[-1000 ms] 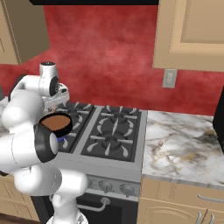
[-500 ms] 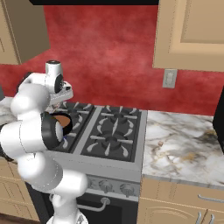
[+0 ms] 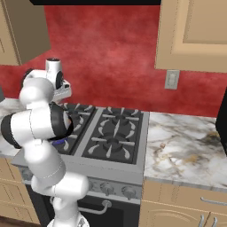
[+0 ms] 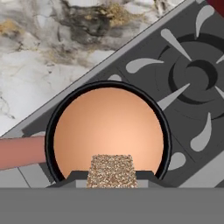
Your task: Pick up the sugar cube(s) and place them in the saucepan with hot chocolate.
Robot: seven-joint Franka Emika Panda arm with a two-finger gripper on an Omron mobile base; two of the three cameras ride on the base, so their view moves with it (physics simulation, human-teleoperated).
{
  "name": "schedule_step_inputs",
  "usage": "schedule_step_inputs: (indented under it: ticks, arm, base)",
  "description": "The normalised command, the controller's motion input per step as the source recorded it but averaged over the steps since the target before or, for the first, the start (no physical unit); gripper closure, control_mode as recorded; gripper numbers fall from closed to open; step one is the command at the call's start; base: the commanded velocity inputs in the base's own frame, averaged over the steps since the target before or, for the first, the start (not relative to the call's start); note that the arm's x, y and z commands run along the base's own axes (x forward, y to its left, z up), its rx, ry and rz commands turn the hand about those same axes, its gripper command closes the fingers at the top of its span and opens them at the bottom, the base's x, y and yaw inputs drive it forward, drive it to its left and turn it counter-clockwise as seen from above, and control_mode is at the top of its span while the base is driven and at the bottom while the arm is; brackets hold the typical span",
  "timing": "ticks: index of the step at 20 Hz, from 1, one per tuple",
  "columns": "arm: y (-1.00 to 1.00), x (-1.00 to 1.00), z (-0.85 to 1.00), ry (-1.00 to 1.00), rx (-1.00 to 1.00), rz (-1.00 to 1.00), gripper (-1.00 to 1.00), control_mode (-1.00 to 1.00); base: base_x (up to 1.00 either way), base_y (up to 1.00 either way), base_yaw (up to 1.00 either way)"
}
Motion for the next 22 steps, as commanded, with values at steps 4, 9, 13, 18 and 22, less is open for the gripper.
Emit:
schedule_step_inputs:
  ticks: [4, 9, 13, 18, 22]
  arm:
    - [0.03, 0.15, -0.04, 0.01, 0.00, 0.00, 1.00, -1.00]
    - [0.00, 0.03, -0.34, 0.01, 0.00, 0.00, 1.00, -1.00]
    - [0.00, 0.00, -0.51, 0.00, 0.00, 0.00, 1.00, -1.00]
    - [0.00, -0.09, -0.07, -0.03, 0.00, 0.00, 1.00, -1.00]
    - [0.03, -0.03, 0.00, -0.01, 0.00, 0.00, 1.00, -1.00]
  base:
    - [0.00, 0.00, 0.00]
    - [0.00, 0.00, 0.00]
    - [0.00, 0.00, 0.00]
    - [0.00, 0.00, 0.00]
    - [0.00, 0.00, 0.00]
